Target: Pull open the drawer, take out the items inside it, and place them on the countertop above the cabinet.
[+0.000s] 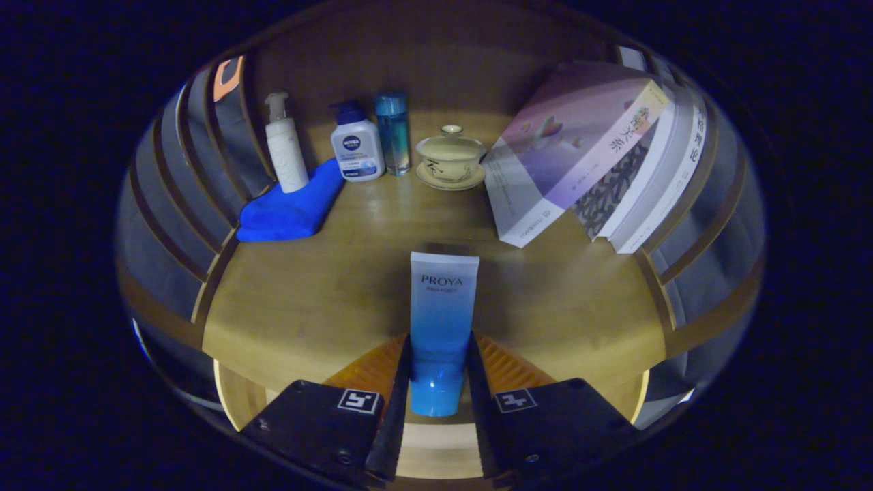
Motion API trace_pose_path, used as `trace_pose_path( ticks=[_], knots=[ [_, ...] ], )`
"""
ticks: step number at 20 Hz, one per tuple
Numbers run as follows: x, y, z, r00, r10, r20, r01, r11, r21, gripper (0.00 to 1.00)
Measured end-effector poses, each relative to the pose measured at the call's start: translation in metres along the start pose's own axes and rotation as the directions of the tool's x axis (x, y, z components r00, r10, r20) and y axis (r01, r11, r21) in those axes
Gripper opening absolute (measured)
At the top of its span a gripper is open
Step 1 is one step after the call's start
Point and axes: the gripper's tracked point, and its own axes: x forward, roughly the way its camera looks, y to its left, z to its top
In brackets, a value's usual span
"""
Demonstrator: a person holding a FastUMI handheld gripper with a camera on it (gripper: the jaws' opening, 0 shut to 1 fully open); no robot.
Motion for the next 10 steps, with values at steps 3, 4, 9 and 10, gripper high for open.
trace_pose_path(
  ticks=[3, 4, 9, 10],
  knots=[
    [0.002, 0.0, 0.003, 1.0, 0.007, 0.022, -0.007, 1.0, 0.013, 0.47],
    [0.001, 0.0, 0.002, 0.999, 0.007, 0.033, -0.007, 1.0, 0.01, 0.48],
    [-0.005, 0.0, 0.005, 0.99, 0.003, 0.14, -0.006, 1.0, 0.024, 0.52],
    [-0.014, 0.001, 0.011, 0.985, 0.009, 0.172, -0.015, 0.999, 0.032, 0.53]
  ],
)
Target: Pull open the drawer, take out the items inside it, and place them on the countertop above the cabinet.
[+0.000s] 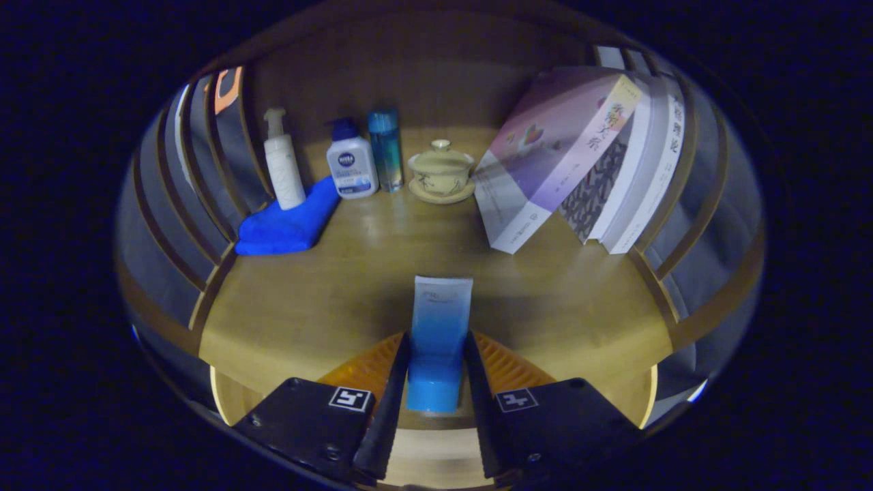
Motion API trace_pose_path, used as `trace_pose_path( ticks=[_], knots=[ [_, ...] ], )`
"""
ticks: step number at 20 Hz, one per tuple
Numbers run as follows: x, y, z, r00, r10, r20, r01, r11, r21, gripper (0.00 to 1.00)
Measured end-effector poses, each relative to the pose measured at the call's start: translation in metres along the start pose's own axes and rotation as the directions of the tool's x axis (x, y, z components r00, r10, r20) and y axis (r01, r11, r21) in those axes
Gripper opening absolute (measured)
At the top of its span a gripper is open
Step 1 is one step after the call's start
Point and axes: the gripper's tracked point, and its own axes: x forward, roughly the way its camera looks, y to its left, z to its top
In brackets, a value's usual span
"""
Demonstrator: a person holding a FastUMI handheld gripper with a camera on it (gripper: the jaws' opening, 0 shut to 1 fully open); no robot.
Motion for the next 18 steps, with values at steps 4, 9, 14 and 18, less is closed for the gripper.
trace_pose_path(
  ticks=[4, 9, 14, 18],
  knots=[
    [-0.031, -0.004, 0.017, 0.989, 0.01, 0.146, -0.007, 1.0, -0.017, 0.54],
    [-0.082, -0.009, 0.007, 0.952, 0.041, 0.303, -0.022, 0.998, -0.063, 0.77],
    [-0.137, -0.014, -0.026, 0.898, 0.12, 0.424, -0.077, 0.99, -0.118, 0.98],
    [-0.195, -0.017, -0.056, 0.807, 0.157, 0.569, -0.132, 0.988, -0.085, 1.0]
  ],
)
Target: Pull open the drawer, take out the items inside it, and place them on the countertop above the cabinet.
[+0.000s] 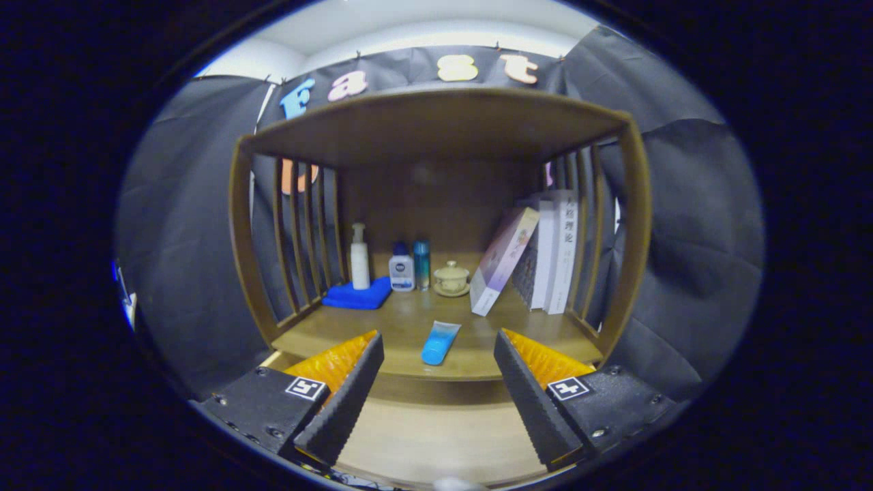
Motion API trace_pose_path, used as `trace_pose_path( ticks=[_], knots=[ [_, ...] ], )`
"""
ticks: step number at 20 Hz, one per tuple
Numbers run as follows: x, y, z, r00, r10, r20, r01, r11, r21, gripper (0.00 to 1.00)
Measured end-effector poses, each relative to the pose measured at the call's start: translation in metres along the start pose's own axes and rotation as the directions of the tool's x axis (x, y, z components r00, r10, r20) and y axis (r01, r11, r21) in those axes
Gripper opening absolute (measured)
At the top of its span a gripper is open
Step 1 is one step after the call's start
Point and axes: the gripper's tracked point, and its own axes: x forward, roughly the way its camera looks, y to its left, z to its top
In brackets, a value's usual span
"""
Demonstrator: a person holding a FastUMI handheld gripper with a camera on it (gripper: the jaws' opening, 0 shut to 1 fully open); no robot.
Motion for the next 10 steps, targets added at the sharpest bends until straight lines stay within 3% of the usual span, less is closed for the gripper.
trace_pose_path(
  ticks=[4, 10],
  knots=[
    [-0.052, -0.01, -0.002, 0.992, -0.029, 0.122, 0.03, 1.0, -0.004, 1.0],
    [-0.109, -0.036, -0.013, 0.956, -0.126, 0.265, 0.144, 0.988, -0.051, 1.0]
  ],
)
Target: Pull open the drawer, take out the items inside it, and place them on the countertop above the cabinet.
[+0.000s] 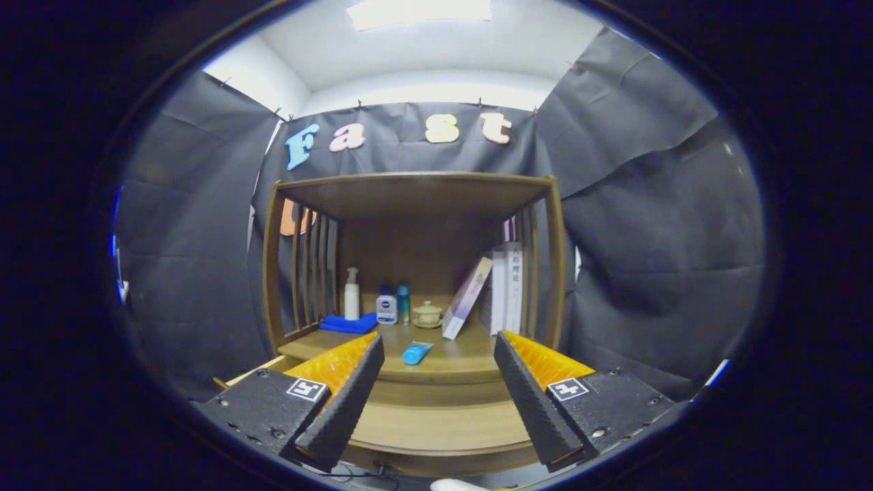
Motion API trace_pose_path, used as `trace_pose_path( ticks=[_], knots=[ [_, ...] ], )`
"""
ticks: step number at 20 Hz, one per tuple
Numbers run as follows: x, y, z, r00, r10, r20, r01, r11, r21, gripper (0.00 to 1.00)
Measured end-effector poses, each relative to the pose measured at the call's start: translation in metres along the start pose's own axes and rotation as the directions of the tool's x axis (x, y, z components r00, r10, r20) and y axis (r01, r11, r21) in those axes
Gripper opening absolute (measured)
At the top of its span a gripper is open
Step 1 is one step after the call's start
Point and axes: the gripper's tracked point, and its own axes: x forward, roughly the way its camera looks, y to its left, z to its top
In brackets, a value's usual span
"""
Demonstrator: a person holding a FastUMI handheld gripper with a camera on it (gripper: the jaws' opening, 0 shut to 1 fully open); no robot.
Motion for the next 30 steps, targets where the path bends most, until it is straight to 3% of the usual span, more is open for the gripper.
trace_pose_path(
  ticks=[7, 13, 21, 30],
  knots=[
    [-0.057, -0.038, -0.028, 0.997, -0.071, -0.002, 0.071, 0.996, -0.048, 1.0],
    [-0.081, -0.011, -0.073, 0.998, -0.002, -0.056, 0.006, 0.998, 0.061, 1.0],
    [-0.084, 0.03, -0.168, 0.969, 0.064, -0.238, -0.063, 0.998, 0.014, 1.0],
    [-0.103, 0.04, -0.211, 0.938, 0.086, -0.334, -0.074, 0.996, 0.048, 1.0]
  ],
)
